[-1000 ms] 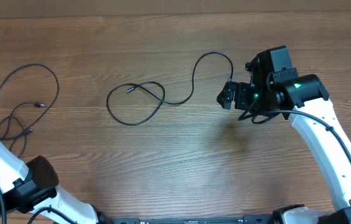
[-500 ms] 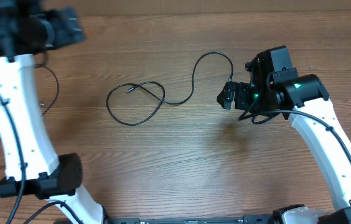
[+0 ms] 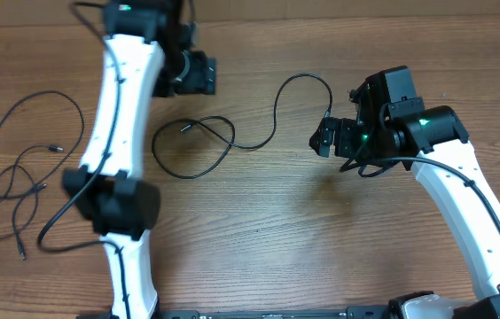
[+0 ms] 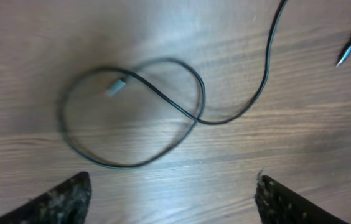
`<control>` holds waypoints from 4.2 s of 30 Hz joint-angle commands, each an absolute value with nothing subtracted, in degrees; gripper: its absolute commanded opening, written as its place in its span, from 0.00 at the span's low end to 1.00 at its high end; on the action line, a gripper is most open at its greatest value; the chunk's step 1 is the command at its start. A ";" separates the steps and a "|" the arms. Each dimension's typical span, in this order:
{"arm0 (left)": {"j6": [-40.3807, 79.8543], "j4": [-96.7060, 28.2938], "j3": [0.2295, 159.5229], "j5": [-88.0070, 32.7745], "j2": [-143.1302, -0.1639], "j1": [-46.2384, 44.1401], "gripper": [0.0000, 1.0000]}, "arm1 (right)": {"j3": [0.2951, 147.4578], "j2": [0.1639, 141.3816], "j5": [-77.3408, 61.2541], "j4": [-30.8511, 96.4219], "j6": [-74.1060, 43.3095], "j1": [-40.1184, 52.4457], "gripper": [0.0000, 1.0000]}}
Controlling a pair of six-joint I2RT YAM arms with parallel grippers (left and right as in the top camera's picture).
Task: Untangle cables
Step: 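Move the left gripper back to the last cable at center, then grasp the last cable with the left gripper and drag it leftward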
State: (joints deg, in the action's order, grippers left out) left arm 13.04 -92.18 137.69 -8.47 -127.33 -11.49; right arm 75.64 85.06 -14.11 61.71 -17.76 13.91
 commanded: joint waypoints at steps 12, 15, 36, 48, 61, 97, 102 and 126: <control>25.85 -94.28 137.36 -14.55 -144.09 -16.82 0.82 | 76.18 85.21 -13.50 61.54 -17.69 14.06 1.00; 25.78 -94.43 137.36 -14.44 -146.63 -17.76 0.81 | 76.18 85.21 -13.50 61.52 -17.67 14.06 1.00; 25.28 -91.68 144.35 -1.58 -138.17 -17.52 0.04 | 76.18 85.21 -12.67 61.69 -17.69 14.06 1.00; 29.67 -92.03 143.55 -1.50 -133.10 -17.89 0.56 | 76.18 85.21 -12.67 61.69 -17.69 14.06 1.00; 30.46 -82.41 126.19 -2.22 -134.82 -18.15 0.61 | 76.18 85.21 -12.67 61.65 -17.69 14.06 1.00; 25.30 -82.54 132.29 11.75 -121.56 -14.33 0.04 | 76.18 85.21 -12.43 61.89 -17.67 14.06 1.00; 25.30 -83.83 132.66 18.74 -113.08 -7.07 0.04 | 76.18 85.21 -12.43 61.89 -17.67 14.06 1.00; 21.43 -78.85 132.62 14.79 -106.06 32.67 0.36 | 76.18 85.21 -12.45 61.91 -17.69 14.06 1.00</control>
